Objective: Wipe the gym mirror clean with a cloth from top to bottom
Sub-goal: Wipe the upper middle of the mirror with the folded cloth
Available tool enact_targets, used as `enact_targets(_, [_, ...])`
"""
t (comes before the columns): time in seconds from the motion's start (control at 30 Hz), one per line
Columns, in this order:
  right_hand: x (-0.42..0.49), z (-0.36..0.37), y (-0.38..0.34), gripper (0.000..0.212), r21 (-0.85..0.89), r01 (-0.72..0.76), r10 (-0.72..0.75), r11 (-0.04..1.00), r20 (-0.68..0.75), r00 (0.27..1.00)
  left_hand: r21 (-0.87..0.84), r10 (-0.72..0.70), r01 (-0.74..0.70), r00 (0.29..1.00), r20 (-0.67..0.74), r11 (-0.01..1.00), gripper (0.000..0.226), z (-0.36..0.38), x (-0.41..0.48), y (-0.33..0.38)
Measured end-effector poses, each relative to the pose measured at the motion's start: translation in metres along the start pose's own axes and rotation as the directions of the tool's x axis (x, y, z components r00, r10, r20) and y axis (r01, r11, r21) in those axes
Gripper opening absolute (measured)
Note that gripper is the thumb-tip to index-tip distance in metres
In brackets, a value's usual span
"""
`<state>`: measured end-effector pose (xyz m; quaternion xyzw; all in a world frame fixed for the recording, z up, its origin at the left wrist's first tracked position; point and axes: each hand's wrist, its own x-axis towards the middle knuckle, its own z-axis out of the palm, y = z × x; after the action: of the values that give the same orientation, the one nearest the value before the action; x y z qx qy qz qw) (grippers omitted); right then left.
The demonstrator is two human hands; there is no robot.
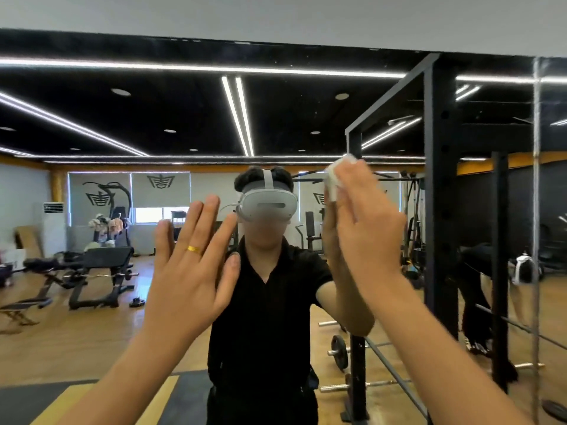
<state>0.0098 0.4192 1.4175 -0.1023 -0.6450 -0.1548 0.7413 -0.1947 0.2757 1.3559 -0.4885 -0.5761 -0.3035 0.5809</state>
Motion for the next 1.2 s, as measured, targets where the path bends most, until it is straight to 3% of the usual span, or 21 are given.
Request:
enact_targets(0.1, [-0.018,0.024,-0.026,0.045,0.002,0.173,-0.171,0.985,0.159,0.972,0.010,0.015,-0.015,1.000,-0.005,1.000,0.058,0.001,0.000,-0.002])
enact_targets(0.2, [-0.016,0.014,-0.011,0.050,-0.028,0.250,-0.238,0.968,0.215,0.947,-0.002,0.011,-0.011,1.000,0.001,1.000,0.059,0.003,-0.001,-0.003])
enact_targets(0.33, [-0.002,-0.014,0.020,0.046,-0.116,0.043,-0.032,0.992,0.099,0.995,-0.027,0.017,-0.017,1.000,0.004,0.999,0.059,0.004,-0.002,-0.005])
enact_targets(0.47, [0.000,0.012,-0.009,0.039,-0.089,-0.210,0.203,0.974,-0.084,0.976,-0.023,0.020,-0.020,1.000,-0.002,1.000,0.060,0.005,-0.002,-0.006])
enact_targets(0.57, [-0.006,0.035,-0.048,0.038,-0.042,-0.019,0.019,0.999,0.010,1.000,-0.018,0.024,-0.024,1.000,-0.010,1.000,0.059,0.007,-0.003,-0.005])
enact_targets(0.67, [0.000,0.026,-0.041,0.042,-0.044,0.158,-0.151,0.986,0.139,0.979,-0.015,0.032,-0.032,0.999,-0.025,0.999,0.059,0.008,-0.003,-0.006])
enact_targets(0.8, [0.027,0.005,-0.004,0.034,-0.109,0.023,-0.024,0.994,-0.013,1.000,-0.013,0.031,-0.032,0.999,-0.021,0.999,0.059,0.009,-0.003,-0.005])
enact_targets(0.93, [0.031,0.020,-0.017,0.031,-0.072,-0.142,0.134,0.987,-0.106,0.985,-0.004,0.031,-0.031,0.999,-0.022,0.999,0.058,0.010,-0.003,-0.007])
enact_targets(1.07, [0.009,0.035,-0.045,0.037,-0.059,0.059,-0.054,0.996,0.095,0.994,-0.004,0.033,-0.033,0.999,-0.024,0.999,0.059,0.010,-0.004,-0.007])
enact_targets(1.2, [0.014,0.011,-0.030,0.050,0.047,0.131,-0.139,0.990,0.369,0.919,-0.007,0.030,-0.030,0.999,-0.022,1.000,0.059,0.009,-0.003,-0.006])
